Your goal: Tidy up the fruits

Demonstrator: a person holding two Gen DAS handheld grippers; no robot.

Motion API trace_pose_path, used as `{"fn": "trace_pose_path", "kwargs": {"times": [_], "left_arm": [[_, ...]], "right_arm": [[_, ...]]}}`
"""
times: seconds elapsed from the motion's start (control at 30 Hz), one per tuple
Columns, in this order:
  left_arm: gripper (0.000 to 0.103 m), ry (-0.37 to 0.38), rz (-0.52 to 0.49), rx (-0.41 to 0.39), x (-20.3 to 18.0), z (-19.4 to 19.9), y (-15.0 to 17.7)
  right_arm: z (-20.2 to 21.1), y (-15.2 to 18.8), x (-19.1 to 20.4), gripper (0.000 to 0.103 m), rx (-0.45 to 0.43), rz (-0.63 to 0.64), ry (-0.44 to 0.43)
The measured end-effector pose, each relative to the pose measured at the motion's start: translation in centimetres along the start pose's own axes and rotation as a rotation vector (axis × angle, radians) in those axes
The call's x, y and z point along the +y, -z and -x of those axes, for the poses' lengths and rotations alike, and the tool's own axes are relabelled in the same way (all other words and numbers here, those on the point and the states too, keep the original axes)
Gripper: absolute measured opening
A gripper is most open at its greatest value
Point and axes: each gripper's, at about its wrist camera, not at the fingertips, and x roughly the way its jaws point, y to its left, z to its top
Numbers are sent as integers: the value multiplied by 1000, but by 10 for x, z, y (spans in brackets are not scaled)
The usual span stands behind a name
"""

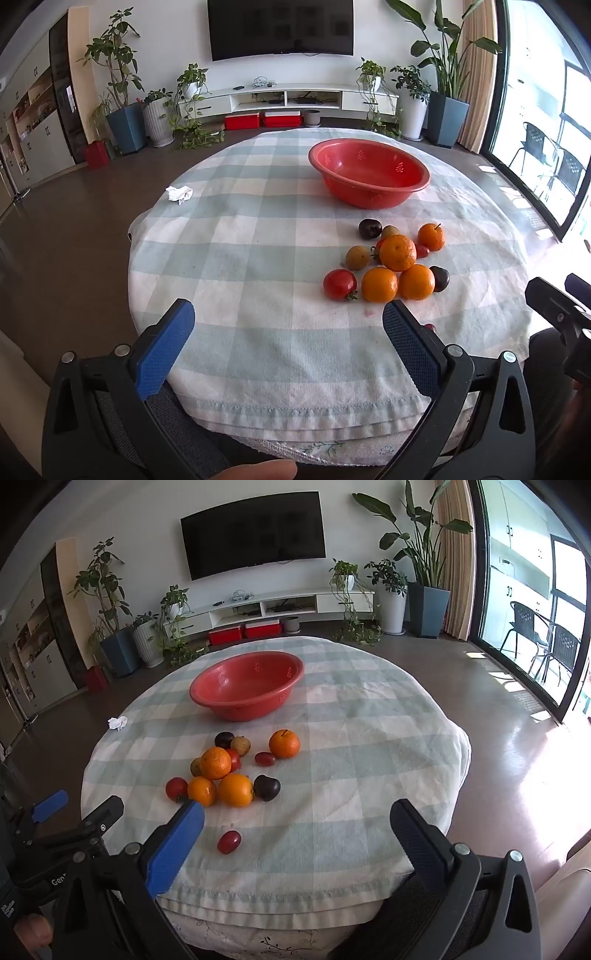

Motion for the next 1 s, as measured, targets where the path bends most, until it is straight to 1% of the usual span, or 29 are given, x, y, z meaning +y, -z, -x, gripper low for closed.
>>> {"fn": "trace_pose_path", "kwargs": {"times": [0.5,0.57,0.63,1.0], "left_arm": [[103,1,0,1,0,2,0],[103,1,-1,2,1,1,1],[103,1,-1,4,5,-8,3],[103,0,-1,1,3,-6,4]], "right_arm": [[-3,6,2,103,4,2,3],[-2,5,2,103,6,2,3],[-3,6,2,103,7,1,3],[-3,8,3,103,10,2,3]]}}
